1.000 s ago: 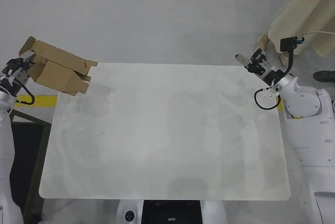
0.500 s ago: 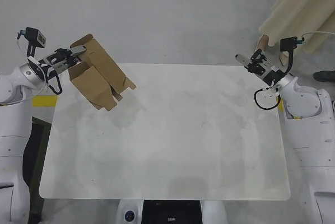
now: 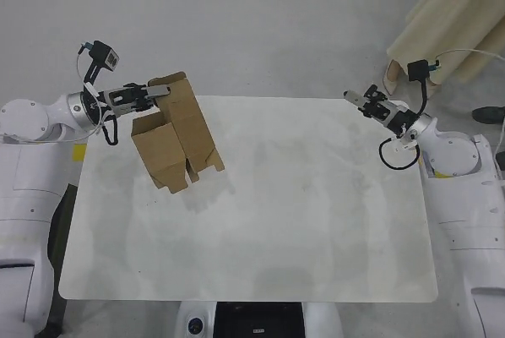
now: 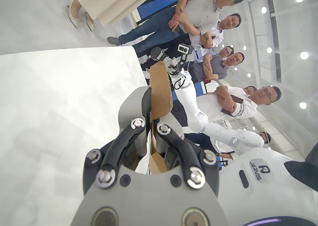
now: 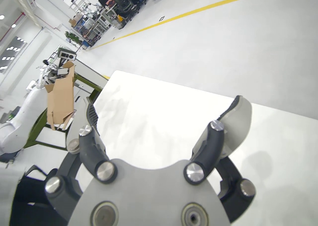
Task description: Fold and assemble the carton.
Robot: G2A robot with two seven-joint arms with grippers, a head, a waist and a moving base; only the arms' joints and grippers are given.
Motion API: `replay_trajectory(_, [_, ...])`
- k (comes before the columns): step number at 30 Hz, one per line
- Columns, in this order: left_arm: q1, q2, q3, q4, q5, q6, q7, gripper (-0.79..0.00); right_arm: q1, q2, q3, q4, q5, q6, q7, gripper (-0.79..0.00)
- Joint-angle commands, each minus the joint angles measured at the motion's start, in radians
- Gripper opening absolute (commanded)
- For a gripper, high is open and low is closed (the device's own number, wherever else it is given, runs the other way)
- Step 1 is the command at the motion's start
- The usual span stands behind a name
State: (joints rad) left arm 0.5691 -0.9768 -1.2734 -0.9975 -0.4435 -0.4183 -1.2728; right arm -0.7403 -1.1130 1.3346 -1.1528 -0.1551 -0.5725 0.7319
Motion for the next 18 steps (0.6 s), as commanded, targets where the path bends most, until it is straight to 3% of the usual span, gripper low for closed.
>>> replay_trajectory(1, [-0.013, -0.005, 0.018, 0.009, -0.007, -0.01, -0.01, -0.785, 0.026, -0.006, -0.033, 0.023, 0.08, -0.003, 0.088, 0.0])
replay_trajectory(9, [-0.061, -0.033, 0.098, 0.043, -0.056, -0.032, -0.043, -0.785, 0.132, -0.047, -0.183, 0.102, 0.393, 0.009, 0.349, 0.0])
replay_trajectory(18, [-0.108, -0.08, 0.207, 0.068, -0.12, -0.044, -0.058, -0.785, 0.2, -0.089, -0.298, 0.168, 0.534, -0.029, 0.442, 0.0])
